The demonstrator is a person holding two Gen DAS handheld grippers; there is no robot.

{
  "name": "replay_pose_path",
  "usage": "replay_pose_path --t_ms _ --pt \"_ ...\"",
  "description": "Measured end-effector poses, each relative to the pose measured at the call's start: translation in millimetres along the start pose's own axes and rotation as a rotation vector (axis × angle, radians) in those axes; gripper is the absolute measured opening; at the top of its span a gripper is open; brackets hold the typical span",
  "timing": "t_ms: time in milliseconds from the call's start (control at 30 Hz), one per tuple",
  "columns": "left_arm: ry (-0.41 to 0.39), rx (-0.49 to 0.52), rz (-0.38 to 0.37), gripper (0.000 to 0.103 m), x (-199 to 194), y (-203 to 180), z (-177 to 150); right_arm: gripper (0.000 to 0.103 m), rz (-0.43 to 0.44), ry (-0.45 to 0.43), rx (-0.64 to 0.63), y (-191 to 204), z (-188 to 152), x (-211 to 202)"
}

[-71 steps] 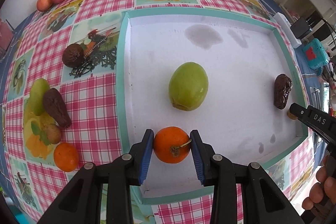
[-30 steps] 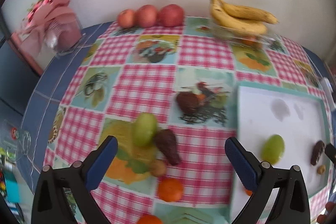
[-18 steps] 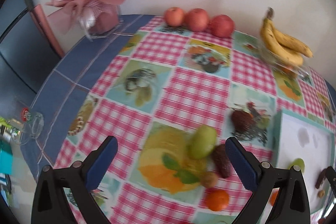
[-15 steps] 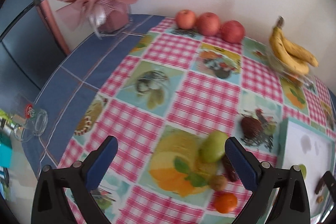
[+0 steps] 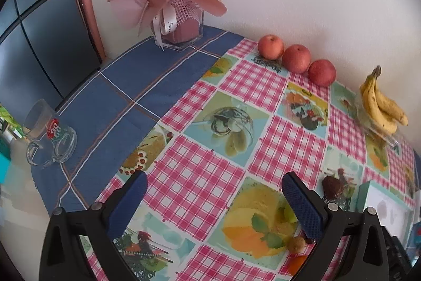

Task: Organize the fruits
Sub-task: 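Move both open tools back toward the remaining fruits, then grasp a wrinkled brown date with the right tool while the left tool grasps a green pear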

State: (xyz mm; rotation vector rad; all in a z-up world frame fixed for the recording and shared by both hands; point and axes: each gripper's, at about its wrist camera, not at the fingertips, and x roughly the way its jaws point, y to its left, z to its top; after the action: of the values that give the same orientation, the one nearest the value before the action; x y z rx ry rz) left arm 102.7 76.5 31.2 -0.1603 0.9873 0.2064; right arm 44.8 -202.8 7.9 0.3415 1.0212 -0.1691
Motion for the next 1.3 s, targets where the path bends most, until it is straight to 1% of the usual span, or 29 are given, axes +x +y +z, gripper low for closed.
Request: replay_pose_path --t_ms 133,233,367,500,567,667,767,867,900,967,1000,1100,1300 --pt "0.008 -0.017 -0.04 0.103 1.4 0.9 2.3 0.092 0.039 -0.007 -0.02 15.5 2.8 3.4" --pt "0.025 -0.01 -0.062 0.103 8.8 -5.8 4.7 0.092 0.063 -0.021 -0.026 22.5 8.1 5.2" --pt "0.05 -0.015 -0.064 0.103 24.2 -13.9 6.3 0.092 0.053 -0.042 -0.03 29.1 12.7 11.2" --pt "0.076 -0.026 -0.073 0.103 39.9 -20.7 8.5 0.092 0.051 -0.029 -0.012 30.3 17.9 24.4" --pt "0.092 -0.027 -0.078 0.103 48.1 -24.5 8.9 0.092 0.064 -0.026 0.0 29.9 21.2 28.0" --pt "0.136 -0.029 -0.091 0.103 64.3 -31.7 6.3 0.092 0.059 -0.013 -0.004 31.9 26.9 37.0" --pt "0.171 -0.025 -0.082 0.103 80.5 -36.6 3.1 0.092 0.047 0.007 -0.02 35.1 32.7 49.0" --pt "0.208 -0.054 -0.059 0.103 97.8 -33.1 -0.4 0.091 0.04 0.024 -0.046 37.5 35.9 59.3" --pt "0.219 -0.064 -0.053 0.102 102.2 -31.1 -1.9 0.089 0.034 0.03 -0.057 38.7 36.7 63.3" --pt "0.241 -0.084 -0.038 0.102 111.0 -26.2 -4.5 0.08 0.03 0.041 -0.069 40.2 38.2 71.9" --pt "0.249 -0.094 -0.031 0.102 114.8 -23.7 -5.0 0.079 0.031 0.048 -0.075 40.9 38.6 76.5" --pt "0.259 -0.116 -0.026 0.102 119.6 -18.3 -4.6 0.077 0.033 0.067 -0.098 45.2 39.5 89.8" --pt "0.265 -0.108 -0.019 0.102 122.8 -16.7 -3.4 0.076 0.032 0.084 -0.136 59.2 40.3 110.1"
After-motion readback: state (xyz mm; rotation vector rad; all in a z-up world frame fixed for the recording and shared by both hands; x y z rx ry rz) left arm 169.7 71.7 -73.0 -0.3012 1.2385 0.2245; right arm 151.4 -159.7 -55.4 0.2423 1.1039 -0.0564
